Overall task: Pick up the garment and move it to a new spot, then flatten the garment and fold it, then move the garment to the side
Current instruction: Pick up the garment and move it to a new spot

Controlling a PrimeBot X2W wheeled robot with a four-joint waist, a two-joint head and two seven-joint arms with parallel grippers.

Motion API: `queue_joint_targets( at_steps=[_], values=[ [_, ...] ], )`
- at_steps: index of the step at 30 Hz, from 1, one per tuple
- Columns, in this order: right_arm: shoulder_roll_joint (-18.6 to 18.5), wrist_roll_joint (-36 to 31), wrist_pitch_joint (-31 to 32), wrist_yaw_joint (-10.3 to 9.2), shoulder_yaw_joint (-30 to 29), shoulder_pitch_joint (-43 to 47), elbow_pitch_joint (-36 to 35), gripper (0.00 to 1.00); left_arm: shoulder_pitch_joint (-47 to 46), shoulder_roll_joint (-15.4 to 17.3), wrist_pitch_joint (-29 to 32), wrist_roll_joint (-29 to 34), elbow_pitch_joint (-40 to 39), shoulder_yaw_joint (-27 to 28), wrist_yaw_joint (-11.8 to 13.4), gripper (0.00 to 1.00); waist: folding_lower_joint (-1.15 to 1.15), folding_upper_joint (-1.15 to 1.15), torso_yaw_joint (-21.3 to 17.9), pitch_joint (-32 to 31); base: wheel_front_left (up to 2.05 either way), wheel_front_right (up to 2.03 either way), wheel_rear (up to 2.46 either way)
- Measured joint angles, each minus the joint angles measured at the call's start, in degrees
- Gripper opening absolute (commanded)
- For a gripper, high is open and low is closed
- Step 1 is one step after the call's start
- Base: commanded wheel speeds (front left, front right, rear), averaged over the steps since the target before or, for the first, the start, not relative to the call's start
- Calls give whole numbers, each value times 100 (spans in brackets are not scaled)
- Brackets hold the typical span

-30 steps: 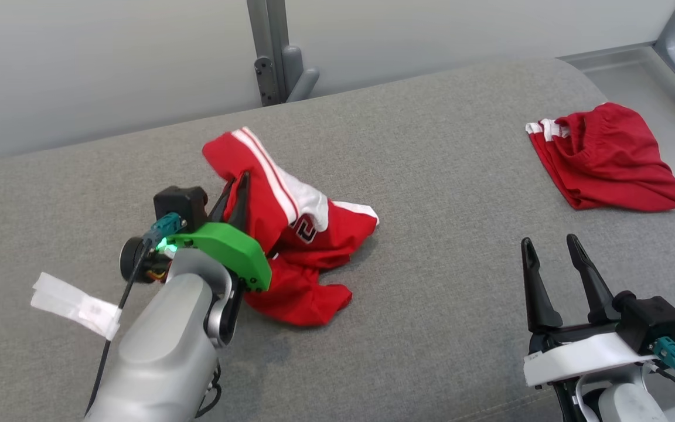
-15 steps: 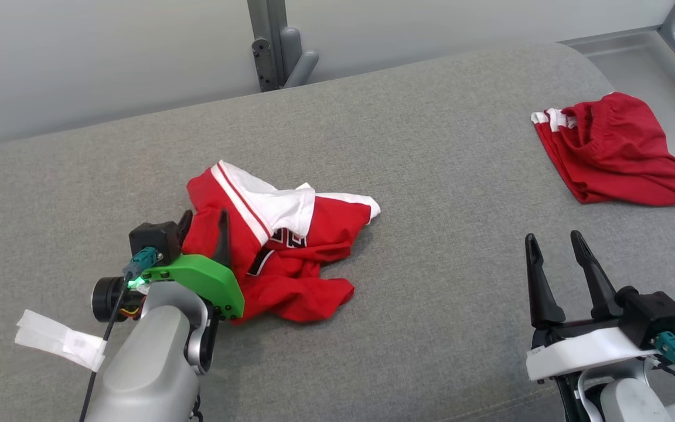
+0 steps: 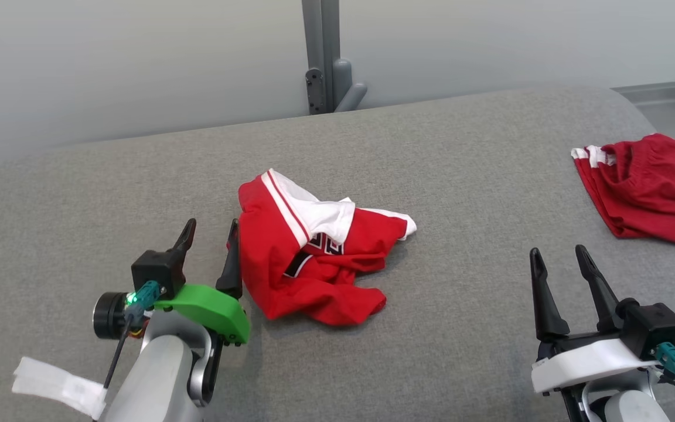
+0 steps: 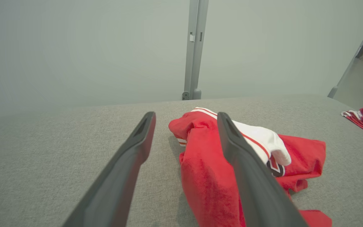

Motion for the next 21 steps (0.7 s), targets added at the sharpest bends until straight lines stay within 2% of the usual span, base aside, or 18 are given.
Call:
queue_joint_targets(
  at_steps=[8,12,21],
  values=[
    [1,-67,0,0,-102,266,7,100,1151,10,-1,383,-1109,534,-26,100,0,0,395,-151,0,0,0],
    [0,-73,-1,0,-157,378,-7,100,1648,-22,-1,465,-1534,755,57,100,0,0,519,-194,0,0,0],
    [0,-20,-10,0,-119,513,34,100,2237,-146,-1,593,-1965,780,116,100,0,0,691,-291,0,0,0]
  ],
)
